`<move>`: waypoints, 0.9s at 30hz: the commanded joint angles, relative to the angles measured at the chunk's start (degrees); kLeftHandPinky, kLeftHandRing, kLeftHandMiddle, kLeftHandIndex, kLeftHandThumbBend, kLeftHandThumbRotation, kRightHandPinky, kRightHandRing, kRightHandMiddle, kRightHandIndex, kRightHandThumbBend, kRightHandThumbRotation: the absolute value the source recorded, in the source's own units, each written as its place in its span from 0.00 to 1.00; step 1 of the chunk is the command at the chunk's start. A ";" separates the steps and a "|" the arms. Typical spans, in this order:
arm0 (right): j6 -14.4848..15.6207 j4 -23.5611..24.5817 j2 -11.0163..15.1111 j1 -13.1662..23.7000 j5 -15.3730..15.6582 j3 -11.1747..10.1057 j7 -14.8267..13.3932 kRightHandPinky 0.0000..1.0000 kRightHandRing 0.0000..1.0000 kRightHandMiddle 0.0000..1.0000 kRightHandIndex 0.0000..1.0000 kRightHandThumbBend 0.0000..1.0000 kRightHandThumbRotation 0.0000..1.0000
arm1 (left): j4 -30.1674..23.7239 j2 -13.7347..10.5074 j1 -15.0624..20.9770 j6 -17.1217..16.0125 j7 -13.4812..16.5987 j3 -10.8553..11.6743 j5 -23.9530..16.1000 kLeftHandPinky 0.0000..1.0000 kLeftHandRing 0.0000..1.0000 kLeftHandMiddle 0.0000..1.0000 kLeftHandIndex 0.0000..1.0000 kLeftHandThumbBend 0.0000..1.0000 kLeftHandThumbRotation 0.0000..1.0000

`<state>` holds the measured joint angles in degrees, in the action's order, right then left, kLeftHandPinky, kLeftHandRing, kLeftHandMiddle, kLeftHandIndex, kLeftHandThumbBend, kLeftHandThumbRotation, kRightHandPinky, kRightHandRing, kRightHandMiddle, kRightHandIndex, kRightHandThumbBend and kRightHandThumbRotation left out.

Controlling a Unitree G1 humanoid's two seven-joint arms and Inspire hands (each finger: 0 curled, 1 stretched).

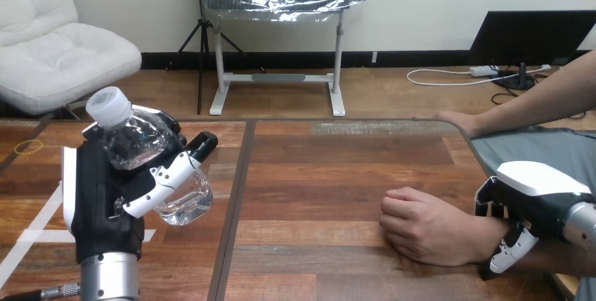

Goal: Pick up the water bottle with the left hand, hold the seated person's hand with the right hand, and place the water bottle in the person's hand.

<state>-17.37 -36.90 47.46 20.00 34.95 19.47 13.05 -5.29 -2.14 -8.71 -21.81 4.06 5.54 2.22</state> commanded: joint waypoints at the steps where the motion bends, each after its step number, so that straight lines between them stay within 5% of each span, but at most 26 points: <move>1: 2.46 -5.89 -2.52 -3.54 2.89 3.84 1.42 0.24 0.36 0.46 0.44 0.90 0.00 | -2.96 0.25 3.64 -1.45 -0.20 0.25 0.31 0.21 0.27 0.32 0.35 0.64 0.00; 18: 3.79 -8.01 -2.23 -1.65 3.71 5.43 4.81 0.23 0.33 0.44 0.49 0.74 0.09 | -2.76 0.17 3.62 -1.94 -0.54 0.30 0.67 0.21 0.27 0.32 0.35 0.63 0.00; 27: 4.89 -6.80 -1.80 -1.19 2.79 4.98 8.97 0.27 0.40 0.50 0.49 0.79 0.06 | -3.16 0.30 3.43 -1.53 -0.39 0.30 0.50 0.21 0.27 0.32 0.35 0.63 0.00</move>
<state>-15.52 -39.22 47.44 23.47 35.41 20.74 19.26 -5.29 -2.14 -8.71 -21.84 3.69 5.57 2.64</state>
